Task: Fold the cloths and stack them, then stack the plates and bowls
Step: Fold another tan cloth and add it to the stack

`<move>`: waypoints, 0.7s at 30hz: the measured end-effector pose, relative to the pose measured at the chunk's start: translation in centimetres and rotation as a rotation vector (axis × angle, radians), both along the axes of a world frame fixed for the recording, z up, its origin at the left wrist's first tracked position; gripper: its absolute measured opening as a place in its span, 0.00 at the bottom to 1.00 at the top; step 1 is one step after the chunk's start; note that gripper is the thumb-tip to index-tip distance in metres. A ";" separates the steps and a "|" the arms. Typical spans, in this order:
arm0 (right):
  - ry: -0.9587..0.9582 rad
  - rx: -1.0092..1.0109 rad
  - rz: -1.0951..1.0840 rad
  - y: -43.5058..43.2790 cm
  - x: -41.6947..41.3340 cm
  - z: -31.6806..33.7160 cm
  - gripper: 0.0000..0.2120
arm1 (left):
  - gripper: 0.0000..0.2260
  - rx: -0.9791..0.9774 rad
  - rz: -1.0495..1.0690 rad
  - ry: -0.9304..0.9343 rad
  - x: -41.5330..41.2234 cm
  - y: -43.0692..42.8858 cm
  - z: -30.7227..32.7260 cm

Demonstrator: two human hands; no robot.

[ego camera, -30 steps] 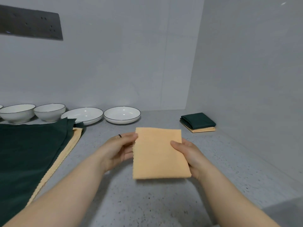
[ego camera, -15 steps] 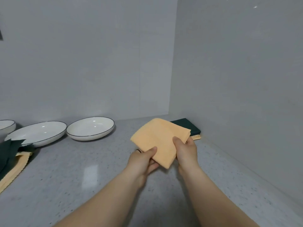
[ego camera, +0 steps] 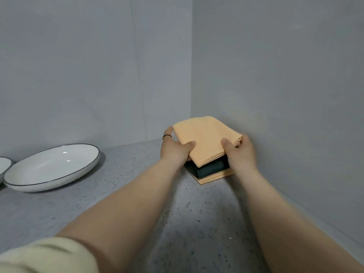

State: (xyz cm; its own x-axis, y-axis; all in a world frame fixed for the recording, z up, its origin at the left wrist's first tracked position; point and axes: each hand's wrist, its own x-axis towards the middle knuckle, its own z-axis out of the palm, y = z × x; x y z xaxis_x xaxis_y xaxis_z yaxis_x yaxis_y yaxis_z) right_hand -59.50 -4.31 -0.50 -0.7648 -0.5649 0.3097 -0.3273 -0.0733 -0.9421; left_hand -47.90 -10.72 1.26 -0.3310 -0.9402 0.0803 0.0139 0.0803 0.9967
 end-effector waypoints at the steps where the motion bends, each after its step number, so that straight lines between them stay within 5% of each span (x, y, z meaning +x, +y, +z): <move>1: 0.028 0.000 -0.009 -0.2 -0.1 0.2 0.15 | 0.35 -0.036 -0.007 -0.030 0.0 -0.4 0.3; 15: 0.285 0.273 -0.048 -0.4 -0.7 -1.2 0.24 | 0.24 -0.283 0.051 -0.424 -1.1 -1.3 -2.6; 21: 0.823 0.467 -0.249 0.4 0.6 -0.5 0.21 | 0.21 -0.342 0.020 -0.768 -0.6 -1.5 -3.0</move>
State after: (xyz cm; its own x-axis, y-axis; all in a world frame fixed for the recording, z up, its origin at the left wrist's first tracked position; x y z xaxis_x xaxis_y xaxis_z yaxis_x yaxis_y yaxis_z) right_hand -58.86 -3.93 -0.97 -0.5236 -0.6177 0.5867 -0.8511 0.4093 -0.3287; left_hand -48.49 -12.25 -1.71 -0.3937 -0.9113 0.1208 -0.6633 0.3726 0.6490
